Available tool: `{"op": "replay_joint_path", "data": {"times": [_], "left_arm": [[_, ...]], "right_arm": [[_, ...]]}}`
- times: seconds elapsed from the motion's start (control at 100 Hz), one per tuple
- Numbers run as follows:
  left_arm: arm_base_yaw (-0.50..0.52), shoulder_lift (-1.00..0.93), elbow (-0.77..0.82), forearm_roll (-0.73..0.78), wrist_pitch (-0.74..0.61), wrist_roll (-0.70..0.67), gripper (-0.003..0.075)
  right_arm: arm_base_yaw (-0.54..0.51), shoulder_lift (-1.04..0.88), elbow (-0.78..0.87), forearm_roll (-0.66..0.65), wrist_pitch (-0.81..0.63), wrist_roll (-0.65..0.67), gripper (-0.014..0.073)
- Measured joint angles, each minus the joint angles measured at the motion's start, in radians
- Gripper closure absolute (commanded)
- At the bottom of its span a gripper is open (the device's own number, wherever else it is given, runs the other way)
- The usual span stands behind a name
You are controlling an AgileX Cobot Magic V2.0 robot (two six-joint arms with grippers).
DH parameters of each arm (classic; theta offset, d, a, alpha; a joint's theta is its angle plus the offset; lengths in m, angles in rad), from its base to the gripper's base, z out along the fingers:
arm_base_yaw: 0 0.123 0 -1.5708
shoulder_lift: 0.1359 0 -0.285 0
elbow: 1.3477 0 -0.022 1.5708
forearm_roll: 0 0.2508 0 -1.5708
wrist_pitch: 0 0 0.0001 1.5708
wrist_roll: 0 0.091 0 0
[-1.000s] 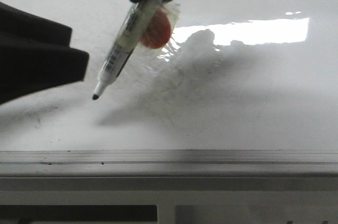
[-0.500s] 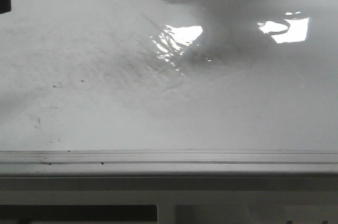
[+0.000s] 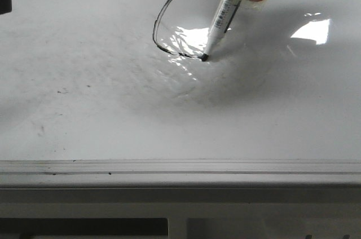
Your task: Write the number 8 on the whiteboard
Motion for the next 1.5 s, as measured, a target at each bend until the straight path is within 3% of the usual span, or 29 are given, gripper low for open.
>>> {"op": "replay_joint_path", "data": {"times": [0.17, 0.33, 0.6, 0.91, 1.1, 1.5], "left_arm": [[0.000, 0.000, 0.000, 0.000, 0.000, 0.000, 0.0420], [0.000, 0.000, 0.000, 0.000, 0.000, 0.000, 0.0420], [0.000, 0.000, 0.002, -0.002, 0.002, 0.000, 0.0420], [0.000, 0.037, 0.002, -0.002, -0.006, 0.000, 0.0420], [0.000, 0.149, 0.002, 0.000, -0.128, 0.000, 0.0420], [0.000, 0.359, 0.002, 0.006, -0.315, 0.000, 0.0423]], "right_arm": [[0.093, 0.055, 0.007, -0.023, -0.076, 0.025, 0.0637], [0.072, 0.028, -0.017, -0.135, -0.087, 0.155, 0.0637], [0.059, 0.023, -0.054, -0.211, -0.182, 0.182, 0.0637], [0.185, 0.032, -0.055, -0.224, -0.096, 0.182, 0.0637], [0.272, 0.070, -0.055, -0.207, -0.086, 0.182, 0.0637], [0.280, 0.146, -0.055, -0.111, -0.101, 0.182, 0.0637]]}}
